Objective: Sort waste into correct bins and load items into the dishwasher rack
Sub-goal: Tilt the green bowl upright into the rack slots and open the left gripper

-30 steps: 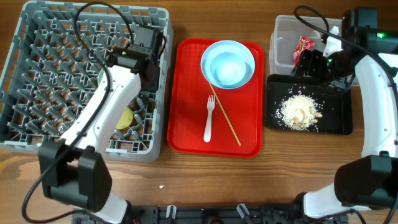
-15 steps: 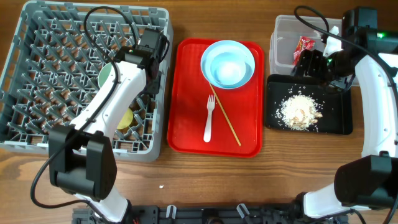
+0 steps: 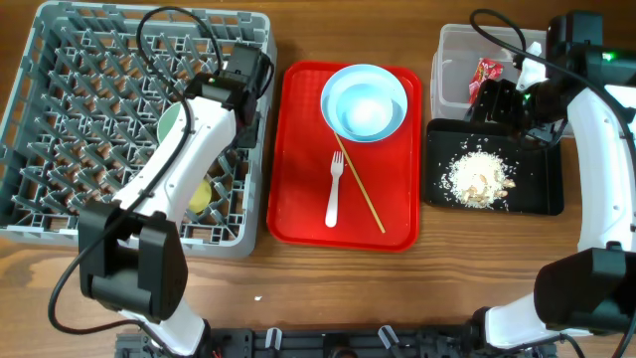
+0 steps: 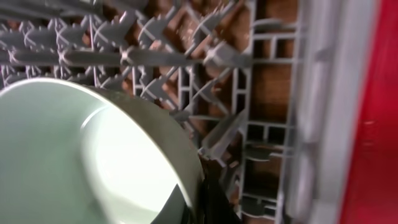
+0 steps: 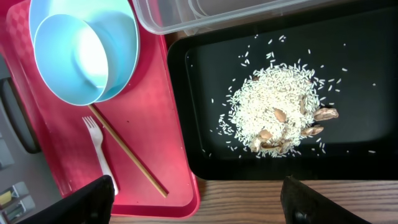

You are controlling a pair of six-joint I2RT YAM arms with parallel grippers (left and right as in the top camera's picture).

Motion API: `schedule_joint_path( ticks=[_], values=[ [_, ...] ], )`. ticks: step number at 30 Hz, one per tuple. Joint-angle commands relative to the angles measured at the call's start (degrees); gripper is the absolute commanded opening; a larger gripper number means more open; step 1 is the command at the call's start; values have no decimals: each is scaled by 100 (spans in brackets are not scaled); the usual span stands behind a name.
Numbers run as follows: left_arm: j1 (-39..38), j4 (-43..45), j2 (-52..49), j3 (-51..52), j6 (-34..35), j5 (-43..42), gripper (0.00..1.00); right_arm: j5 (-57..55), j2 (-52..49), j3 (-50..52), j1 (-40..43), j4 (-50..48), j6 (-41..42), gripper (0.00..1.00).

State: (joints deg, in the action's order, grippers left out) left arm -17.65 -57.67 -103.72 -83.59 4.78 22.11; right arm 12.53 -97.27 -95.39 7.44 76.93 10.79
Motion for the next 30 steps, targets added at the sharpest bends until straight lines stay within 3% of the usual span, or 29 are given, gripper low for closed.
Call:
schedule_joint_path(
  ticks=[1, 10, 21, 30],
  values=[
    [-11, 63, 555, -372, -7, -557, 4, -96, 63, -50, -7, -13, -35, 86],
    [415, 597, 1126, -380, -7, -1827, 4, -98, 63, -50, -7, -11, -35, 86],
    [2159, 1305, 1185, -378, -160, -5998, 4, -101, 63, -50, -7, -13, -37, 86],
    [3270, 1513, 664, -374, -308, -8229, 4, -101, 63, -50, -7, -15, -37, 86]
  ],
)
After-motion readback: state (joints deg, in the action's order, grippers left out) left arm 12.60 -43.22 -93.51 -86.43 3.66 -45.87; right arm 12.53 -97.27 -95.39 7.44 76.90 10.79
